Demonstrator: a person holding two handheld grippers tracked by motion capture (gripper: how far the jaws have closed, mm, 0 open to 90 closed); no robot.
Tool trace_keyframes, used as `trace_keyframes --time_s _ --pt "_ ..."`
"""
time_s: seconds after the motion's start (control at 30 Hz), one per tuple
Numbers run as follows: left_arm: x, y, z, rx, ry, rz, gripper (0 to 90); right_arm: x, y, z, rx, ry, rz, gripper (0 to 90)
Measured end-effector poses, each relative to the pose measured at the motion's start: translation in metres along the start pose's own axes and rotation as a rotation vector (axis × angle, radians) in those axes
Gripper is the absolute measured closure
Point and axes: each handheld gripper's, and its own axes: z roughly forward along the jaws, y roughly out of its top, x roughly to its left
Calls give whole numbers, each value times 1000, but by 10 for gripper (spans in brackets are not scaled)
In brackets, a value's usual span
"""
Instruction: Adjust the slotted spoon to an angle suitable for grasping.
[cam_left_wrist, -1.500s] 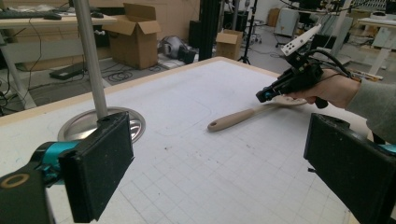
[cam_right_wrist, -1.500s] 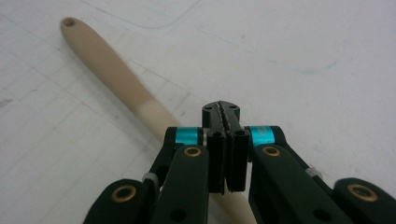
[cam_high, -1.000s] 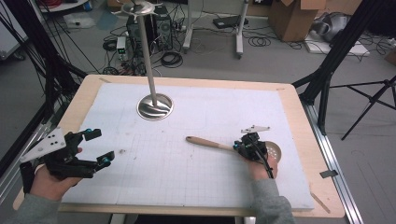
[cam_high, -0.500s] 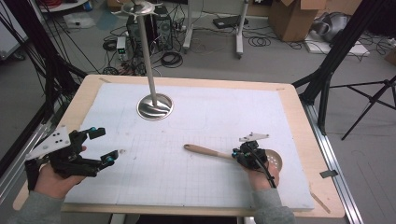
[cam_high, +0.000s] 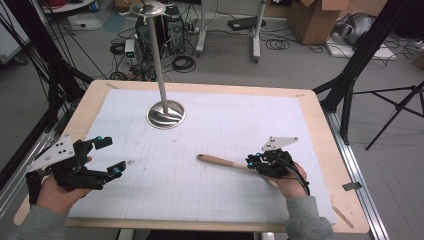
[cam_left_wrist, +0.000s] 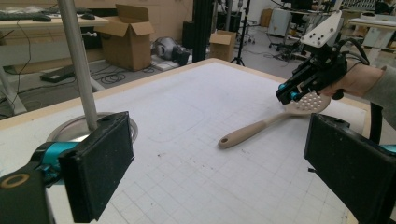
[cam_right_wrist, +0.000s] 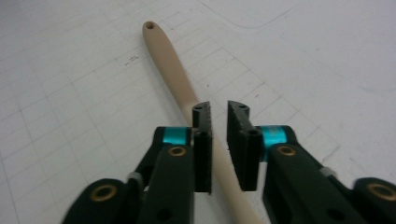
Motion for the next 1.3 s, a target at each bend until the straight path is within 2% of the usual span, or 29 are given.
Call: trace_keyframes --time_s 0.03,0.07,0.1,0.13,0.17,0.2,0.33,0.47,0.53,0.57,0.63,0.77,1.1,1.3 --pt "0 0 0 1 1 -1 85 -3 -1 -2 -5 9 -26 713" --pt "0 -1 1 3 1 -4 85 -3 -1 -2 -5 9 -26 713" --pt "0 -1 1 8 2 0 85 -7 -3 -3 -9 23 -32 625" --pt "0 -2 1 8 1 -1 85 -7 -3 -3 -9 23 -32 625" --pt "0 -2 1 10 1 -1 85 -10 -4 -3 -10 35 -46 557" --pt "0 -2 1 11 1 -1 85 -10 -4 -3 -10 35 -46 557" --pt "0 -2 0 7 5 -3 85 -12 -2 -3 -20 63 -88 453" --pt "1 -3 -1 7 7 -8 85 -14 -1 -4 -3 107 -149 354" --pt "1 -3 -1 7 8 -8 85 -16 -1 -4 17 120 -159 303" --pt "1 -4 -1 11 7 -7 85 -17 -1 -3 29 130 -174 252" --pt "0 -4 0 11 7 -7 85 -17 0 -3 35 134 -190 235" --pt "1 -4 -1 11 7 -6 85 -21 1 1 28 151 -186 192" --pt "1 -4 -2 11 8 -7 85 -24 -1 13 76 186 -211 195" --pt "2 -4 -2 10 11 -12 85 -27 -3 18 109 194 -205 224"
